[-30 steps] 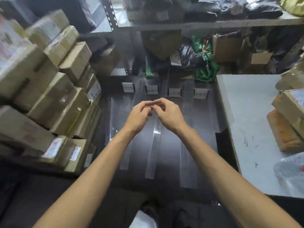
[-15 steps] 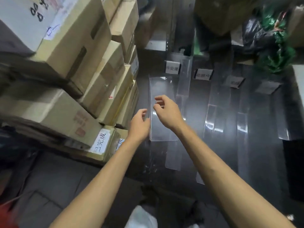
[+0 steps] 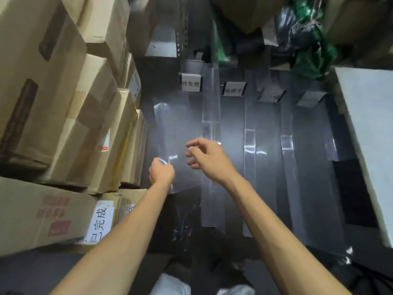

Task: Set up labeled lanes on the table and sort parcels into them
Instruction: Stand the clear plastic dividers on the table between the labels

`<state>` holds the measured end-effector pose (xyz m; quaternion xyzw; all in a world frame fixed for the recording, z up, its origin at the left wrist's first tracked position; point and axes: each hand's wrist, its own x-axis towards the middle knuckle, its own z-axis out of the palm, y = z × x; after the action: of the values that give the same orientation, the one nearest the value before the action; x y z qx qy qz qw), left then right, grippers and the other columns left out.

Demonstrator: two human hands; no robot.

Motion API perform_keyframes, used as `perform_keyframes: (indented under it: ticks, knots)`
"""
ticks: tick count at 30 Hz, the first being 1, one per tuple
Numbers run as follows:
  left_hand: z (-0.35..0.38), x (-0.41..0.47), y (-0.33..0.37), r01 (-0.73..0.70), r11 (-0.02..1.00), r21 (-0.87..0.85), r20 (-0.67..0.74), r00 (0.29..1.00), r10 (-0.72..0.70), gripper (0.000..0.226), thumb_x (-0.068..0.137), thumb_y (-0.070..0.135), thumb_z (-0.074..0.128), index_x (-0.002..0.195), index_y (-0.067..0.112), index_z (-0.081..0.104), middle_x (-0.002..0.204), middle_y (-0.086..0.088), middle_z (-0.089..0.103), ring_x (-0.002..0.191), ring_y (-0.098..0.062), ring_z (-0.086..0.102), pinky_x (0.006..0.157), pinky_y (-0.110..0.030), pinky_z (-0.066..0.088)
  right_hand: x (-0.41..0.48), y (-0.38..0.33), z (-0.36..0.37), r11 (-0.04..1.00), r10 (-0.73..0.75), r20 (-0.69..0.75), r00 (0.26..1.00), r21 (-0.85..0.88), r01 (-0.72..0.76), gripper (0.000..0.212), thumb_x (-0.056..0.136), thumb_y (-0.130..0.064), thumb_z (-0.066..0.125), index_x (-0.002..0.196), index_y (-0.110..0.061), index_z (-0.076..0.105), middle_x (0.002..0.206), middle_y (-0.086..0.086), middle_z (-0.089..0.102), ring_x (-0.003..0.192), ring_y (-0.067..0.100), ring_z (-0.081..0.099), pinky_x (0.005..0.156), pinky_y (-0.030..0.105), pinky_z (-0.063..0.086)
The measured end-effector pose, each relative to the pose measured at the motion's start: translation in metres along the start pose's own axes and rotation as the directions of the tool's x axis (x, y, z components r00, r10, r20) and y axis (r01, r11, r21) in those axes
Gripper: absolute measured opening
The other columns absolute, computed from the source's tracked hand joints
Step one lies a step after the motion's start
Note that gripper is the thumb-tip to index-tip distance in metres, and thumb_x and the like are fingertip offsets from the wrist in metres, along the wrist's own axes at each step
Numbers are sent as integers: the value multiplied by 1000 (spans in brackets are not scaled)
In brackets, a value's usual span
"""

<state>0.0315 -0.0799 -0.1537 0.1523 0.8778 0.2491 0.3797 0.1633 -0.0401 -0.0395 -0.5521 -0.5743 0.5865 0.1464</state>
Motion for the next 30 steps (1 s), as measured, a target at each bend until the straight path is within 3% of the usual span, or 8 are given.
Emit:
perform_keyframes:
  ticks: [5,8,11,14,16,21,26,30]
  knots:
    - [-4,-9,28,11,960,-278,-71,997,-32,40,83,19,48,120,9,62,117,-12,69,109,-39,65,98,-47,53,-7,-18,-12,949,-248,-179,952,-240,203,39,99,-19,57,137,-14,56,131,5,61,126,20,52,100,22,34]
    - [-10,-41,65,-118,922,-369,-188,981,50,32,92,8,45,120,2,61,116,-15,66,106,-33,63,96,-41,52,-19,-35,-23,940,-294,-155,943,-227,256,61,99,-25,59,155,-17,34,151,7,47,137,23,43,112,32,34]
    - [-13,-85,96,-292,879,-377,-260,944,202,35,96,3,41,125,-1,62,118,-16,66,105,-29,61,85,-30,46,-41,-49,-44,959,-275,-131,953,-106,262,67,101,-33,58,159,-22,28,150,5,51,132,24,52,111,43,42]
    - [0,-136,116,-424,862,-278,-272,895,353,29,96,8,44,114,3,66,109,-14,68,101,-32,61,77,-31,41,-70,-51,-80,950,-312,-171,935,-81,302,57,102,-26,54,156,-22,35,141,4,60,126,22,56,106,35,43]
    - [15,-166,125,-477,853,-211,-270,867,418,25,95,11,44,106,7,66,105,-10,69,101,-35,61,83,-38,47,-88,-47,-110,949,-313,-225,923,-94,300,51,103,-21,49,153,-24,39,135,3,64,120,22,58,101,32,43]
    - [71,-230,146,-523,806,-277,-87,849,521,21,90,21,37,83,7,52,81,-6,59,81,-31,55,80,-48,49,-135,-14,-193,943,-332,-406,851,-154,295,52,99,-20,43,151,-25,46,129,6,69,117,27,65,105,47,48]
    - [130,-274,155,-545,762,-349,71,796,602,33,101,23,37,117,9,62,108,-8,66,109,-33,58,94,-42,44,-176,25,-258,952,-305,-516,800,-153,264,53,98,-28,41,150,-28,47,133,4,67,115,23,67,95,51,58]
    - [171,-296,157,-522,769,-369,188,768,612,27,86,36,36,95,25,59,90,-1,63,87,-28,59,86,-50,51,-191,62,-296,956,-292,-577,763,-204,211,47,105,-22,45,152,-29,46,139,3,64,106,18,69,92,47,61]
